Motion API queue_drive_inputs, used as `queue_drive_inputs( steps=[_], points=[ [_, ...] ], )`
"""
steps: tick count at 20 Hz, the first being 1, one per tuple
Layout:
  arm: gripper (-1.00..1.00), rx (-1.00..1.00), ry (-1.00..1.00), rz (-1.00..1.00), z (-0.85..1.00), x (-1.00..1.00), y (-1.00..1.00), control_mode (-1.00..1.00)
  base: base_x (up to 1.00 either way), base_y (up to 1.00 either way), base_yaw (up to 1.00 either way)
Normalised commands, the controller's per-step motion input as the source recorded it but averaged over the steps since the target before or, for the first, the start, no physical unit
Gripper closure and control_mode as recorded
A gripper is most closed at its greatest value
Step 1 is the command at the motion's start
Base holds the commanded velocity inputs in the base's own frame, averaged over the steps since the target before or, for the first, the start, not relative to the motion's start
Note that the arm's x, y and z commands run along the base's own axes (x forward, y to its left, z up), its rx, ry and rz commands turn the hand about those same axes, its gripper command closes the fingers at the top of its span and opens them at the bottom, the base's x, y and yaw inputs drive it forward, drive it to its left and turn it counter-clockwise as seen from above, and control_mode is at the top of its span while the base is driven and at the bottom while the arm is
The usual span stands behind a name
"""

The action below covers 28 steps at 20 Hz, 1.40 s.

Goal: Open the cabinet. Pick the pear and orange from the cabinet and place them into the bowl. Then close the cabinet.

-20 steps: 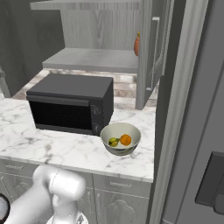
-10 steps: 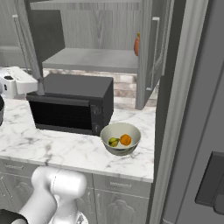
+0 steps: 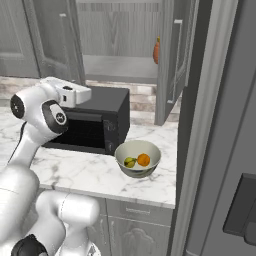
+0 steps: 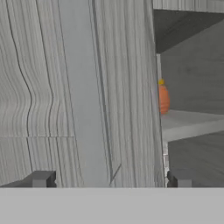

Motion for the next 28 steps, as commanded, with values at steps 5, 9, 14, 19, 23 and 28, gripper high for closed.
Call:
queue_drive_inputs(
  steps=[5, 9, 14, 19, 23, 28],
  points=[
    [-1.0, 0.0, 0.1, 0.02, -0.16, 1.0, -0.25, -1.0, 0.0, 0.0, 0.0],
    [-1.0, 0.0, 0.2, 0.0, -0.01, 1.0, -0.01, -1.0, 0.0, 0.0, 0.0],
    [-1.0, 0.0, 0.06, 0.0, -0.05, 0.81, 0.0, -1.0, 0.0, 0.0, 0.0],
    [-1.0, 0.0, 0.0, 0.0, -0.07, 0.2, 0.04, -1.0, 0.0, 0.0, 0.0],
    [-1.0, 0.0, 0.0, 0.0, -0.34, -1.0, 0.55, -1.0, 0.0, 0.0, 0.0],
    [-1.0, 0.03, 0.11, -0.01, 0.15, -1.0, 0.23, -1.0, 0.0, 0.0, 0.0]
  ],
)
